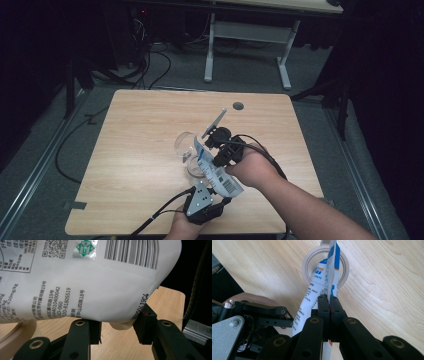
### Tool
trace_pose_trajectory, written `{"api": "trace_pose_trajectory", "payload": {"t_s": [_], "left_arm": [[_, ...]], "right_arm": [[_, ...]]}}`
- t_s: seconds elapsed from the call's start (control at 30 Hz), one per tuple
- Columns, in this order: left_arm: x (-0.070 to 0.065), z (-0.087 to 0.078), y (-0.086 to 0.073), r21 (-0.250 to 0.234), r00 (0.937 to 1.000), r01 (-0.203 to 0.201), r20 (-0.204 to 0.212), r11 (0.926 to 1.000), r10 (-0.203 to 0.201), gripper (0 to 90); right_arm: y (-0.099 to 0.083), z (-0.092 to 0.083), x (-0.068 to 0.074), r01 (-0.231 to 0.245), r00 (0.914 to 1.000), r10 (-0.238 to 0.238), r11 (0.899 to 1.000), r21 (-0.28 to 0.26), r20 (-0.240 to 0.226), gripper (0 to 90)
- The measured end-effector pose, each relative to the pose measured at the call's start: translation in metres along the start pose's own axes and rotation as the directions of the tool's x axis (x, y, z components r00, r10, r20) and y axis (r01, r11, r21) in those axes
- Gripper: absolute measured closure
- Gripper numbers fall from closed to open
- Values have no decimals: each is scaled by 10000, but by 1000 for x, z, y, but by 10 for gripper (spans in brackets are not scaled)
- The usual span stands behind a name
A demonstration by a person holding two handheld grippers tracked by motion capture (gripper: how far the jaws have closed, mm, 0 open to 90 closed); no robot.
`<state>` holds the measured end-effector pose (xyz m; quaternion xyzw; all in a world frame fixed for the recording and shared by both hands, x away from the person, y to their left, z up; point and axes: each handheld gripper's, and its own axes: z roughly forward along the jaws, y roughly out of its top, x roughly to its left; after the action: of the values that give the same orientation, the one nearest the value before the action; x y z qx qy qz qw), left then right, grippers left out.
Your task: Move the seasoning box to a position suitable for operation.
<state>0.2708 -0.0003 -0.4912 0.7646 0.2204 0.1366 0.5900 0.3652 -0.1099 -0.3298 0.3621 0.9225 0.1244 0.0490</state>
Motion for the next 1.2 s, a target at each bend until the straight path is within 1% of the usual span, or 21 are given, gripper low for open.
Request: {"api": "trace_pose_trajectory", "payload": {"t_s": [0.2,0.5,0.63,0.77,0.83,1.2], "left_arm": [[0,0,1,-9,10000,-2,5,10000,2,628],[1,-1,2,-23,10000,-3,-13,10000,2,628],[1,-1,2,-46,10000,14,-10,10000,-14,629],[1,-1,2,-57,10000,30,6,10000,-30,629],[1,-1,2,-67,10000,36,8,10000,-36,629],[0,0,2,-59,10000,64,61,10000,-63,629]], "right_arm": [[1,-1,0,75,10000,-75,9999,-68,13,900],[3,-1,1,15,10000,-15,10000,-24,41,900],[3,-1,1,127,9999,-126,9999,-48,53,900],[3,-1,1,130,9999,-130,9999,-77,34,900],[3,-1,1,47,10000,-47,10000,-60,34,900],[1,-1,0,74,9999,-74,10000,-53,70,900]]}}
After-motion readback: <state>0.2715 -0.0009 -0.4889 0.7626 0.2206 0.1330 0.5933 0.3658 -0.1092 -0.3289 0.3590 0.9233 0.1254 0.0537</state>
